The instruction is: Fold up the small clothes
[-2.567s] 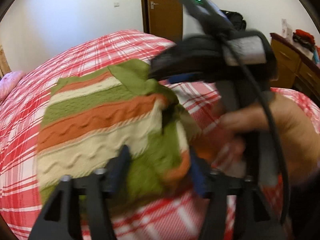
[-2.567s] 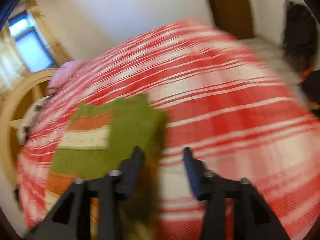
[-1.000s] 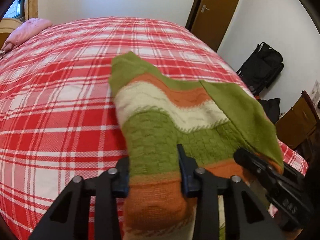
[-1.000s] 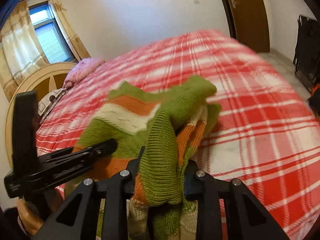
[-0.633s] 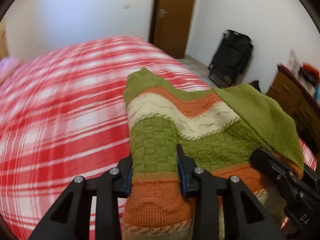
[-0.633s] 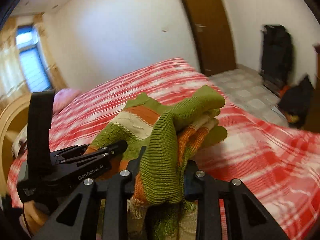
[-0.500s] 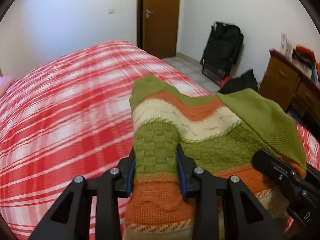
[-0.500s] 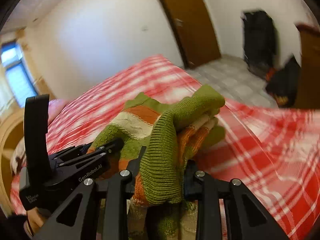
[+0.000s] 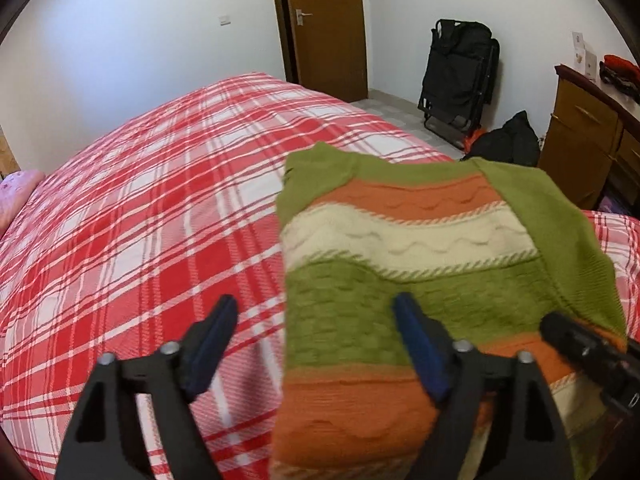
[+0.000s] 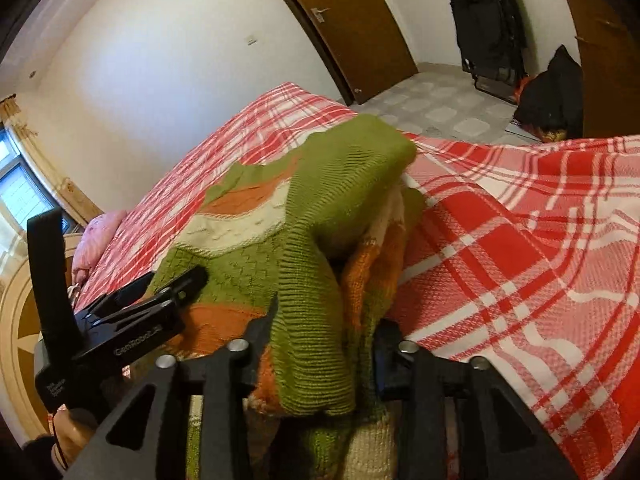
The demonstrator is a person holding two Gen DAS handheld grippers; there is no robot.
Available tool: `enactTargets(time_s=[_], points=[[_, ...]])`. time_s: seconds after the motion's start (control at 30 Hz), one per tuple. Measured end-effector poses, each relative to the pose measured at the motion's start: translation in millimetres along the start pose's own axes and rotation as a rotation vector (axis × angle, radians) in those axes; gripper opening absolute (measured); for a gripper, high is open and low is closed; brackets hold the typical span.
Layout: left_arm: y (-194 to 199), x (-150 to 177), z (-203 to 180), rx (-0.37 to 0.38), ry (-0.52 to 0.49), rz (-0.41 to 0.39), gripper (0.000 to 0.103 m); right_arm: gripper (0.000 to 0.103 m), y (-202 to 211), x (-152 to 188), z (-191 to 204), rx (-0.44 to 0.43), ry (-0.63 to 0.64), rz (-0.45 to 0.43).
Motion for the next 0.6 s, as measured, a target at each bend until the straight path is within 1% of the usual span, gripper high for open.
enactTargets(time_s=[0.03, 0.07, 0.1, 0.13, 0.17, 0.2, 0.23, 0.27, 0.3, 0.37, 0.43, 0.53, 0.6], points=[[3, 1, 4, -0.005, 0.008, 0.011, 0.092, 0.045, 5, 0, -4, 0.019, -0.006, -0.004], [6, 2, 7, -0.007, 0.011, 0.016, 0.093, 0.045, 13, -1, -6, 0.056, -0.002, -0.023], [12, 1, 9, -0.01, 0.01, 0.016, 0.093, 0.045, 31, -7, -3, 0.132, 0.044, -0.079], [20, 1, 11, -0.007, 0.001, -0.003, 0.093, 0.045, 48, -12, 4, 0.203, 0.119, -0.14], [28, 0, 14, -0.028, -0.023, -0.018, 0.093, 0.045, 59, -14, 11, 0.248, 0.186, -0.183], [36, 1, 17, -0.057, -0.049, -0.032, 0.093, 0.045, 76, -15, 30, 0.274, 0.297, -0.236], [43, 2, 19, -0.073, -0.064, -0.044, 0.093, 0.045, 80, -13, 40, 0.255, 0.335, -0.242], [50, 3, 20, -0.084, -0.072, -0.053, 0.093, 0.045, 83, -5, 55, 0.206, 0.37, -0.229], [55, 6, 21, -0.095, -0.076, -0.058, 0.092, 0.045, 83, 6, 69, 0.153, 0.401, -0.195], [66, 14, 23, -0.118, -0.079, -0.056, 0.093, 0.044, 80, 24, 81, 0.104, 0.438, -0.137], [71, 26, 26, -0.146, -0.08, -0.035, 0.094, 0.042, 72, 42, 82, 0.092, 0.435, -0.083], [77, 42, 29, -0.168, -0.092, -0.011, 0.094, 0.042, 60, 62, 63, 0.099, 0.355, 0.005], [79, 50, 30, -0.18, -0.107, -0.004, 0.095, 0.041, 59, 68, 50, 0.11, 0.33, 0.01]])
Point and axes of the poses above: each gripper's, at about its wrist camera, not at the fingertips, and y roughly against the way its jaws point, z to its left, x to its underside, the point moved 9 cm from there along -y, roughly the way its jaws point, and after that the axes turned 11 degrees about -z, right-handed, at the moved point
